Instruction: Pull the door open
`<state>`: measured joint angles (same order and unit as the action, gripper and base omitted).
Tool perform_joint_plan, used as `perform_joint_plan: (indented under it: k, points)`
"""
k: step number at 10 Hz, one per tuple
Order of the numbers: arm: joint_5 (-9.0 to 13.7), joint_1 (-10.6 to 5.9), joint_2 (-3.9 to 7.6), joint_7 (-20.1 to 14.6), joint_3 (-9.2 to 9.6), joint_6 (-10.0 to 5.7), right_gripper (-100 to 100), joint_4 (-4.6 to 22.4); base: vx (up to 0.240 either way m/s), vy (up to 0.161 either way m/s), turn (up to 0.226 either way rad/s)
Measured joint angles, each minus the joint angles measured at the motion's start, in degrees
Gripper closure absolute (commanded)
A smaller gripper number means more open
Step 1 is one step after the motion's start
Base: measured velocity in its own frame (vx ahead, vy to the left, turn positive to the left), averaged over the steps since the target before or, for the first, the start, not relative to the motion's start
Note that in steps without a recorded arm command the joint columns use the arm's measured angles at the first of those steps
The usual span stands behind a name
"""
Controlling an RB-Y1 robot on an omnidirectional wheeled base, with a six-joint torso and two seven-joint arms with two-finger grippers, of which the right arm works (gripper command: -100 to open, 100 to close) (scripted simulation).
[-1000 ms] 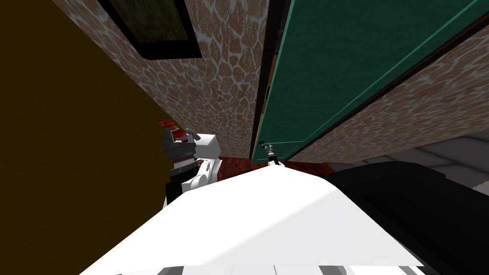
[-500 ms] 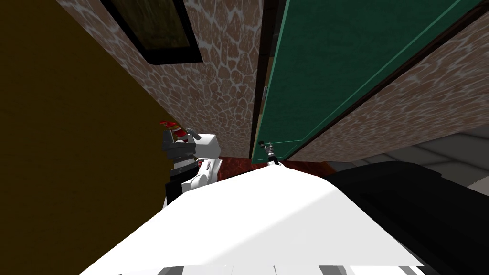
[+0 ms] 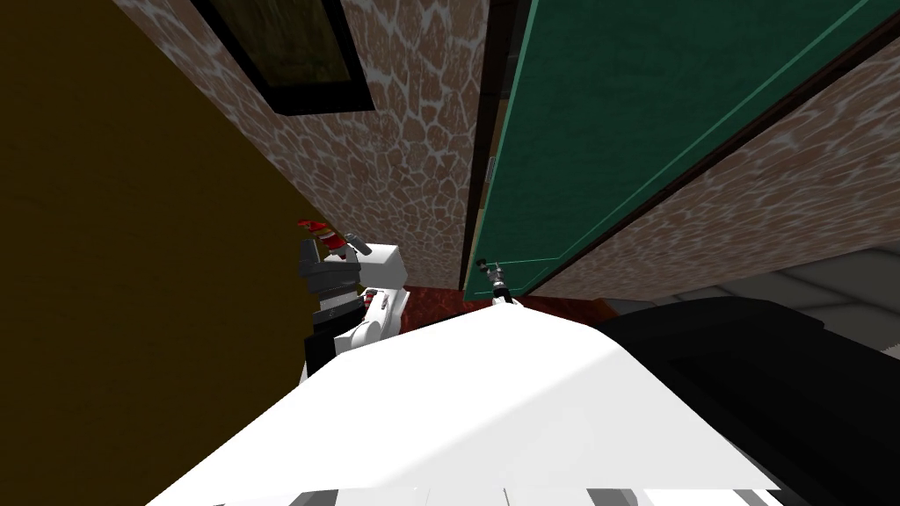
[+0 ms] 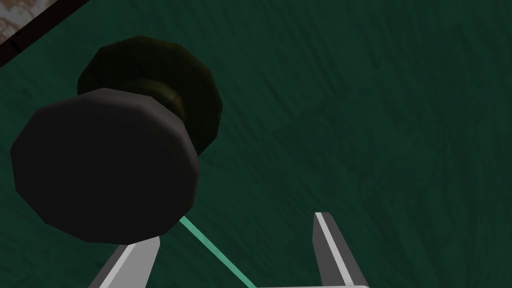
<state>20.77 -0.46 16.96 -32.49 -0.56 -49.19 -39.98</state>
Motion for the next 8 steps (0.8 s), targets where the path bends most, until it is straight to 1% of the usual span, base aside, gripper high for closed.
perform_joint_plan:
  k: [1, 2, 3, 4, 5, 6, 7, 8]
  points:
    - [-0.01, 0.15, 0.05, -0.28, 0.1, -0.13, -100, 0.12, 0.003, -0.004, -0.02]
    - [0.03, 0.39, -0.26, 0.0, 0.01, -0.03, -100, -0.28, -0.032, -0.001, 0.013]
    - [0.62, 1.15, -0.49, -0.53, 0.02, 0.62, -100, -1.84, -0.072, -0.006, 0.07]
    - [1.57, 1.18, -0.53, -1.83, 0.2, 1.29, -100, -2.46, -0.056, -0.024, 0.019]
    - [2.05, 2.06, -0.89, -2.71, 0.25, 1.94, -100, -4.06, -0.028, -0.017, 0.011]
    - [2.04, 0.71, -0.8, -3.8, 0.61, 1.14, -100, -1.62, -0.032, -0.003, 0.073]
    - [2.75, 1.31, -0.53, -5.24, 0.71, 1.47, -100, -2.58, -0.031, -0.006, 0.024]
    - [3.02, 0.03, -0.8, -6.29, 0.92, 0.76, -100, -0.44, -0.015, 0.006, -0.009]
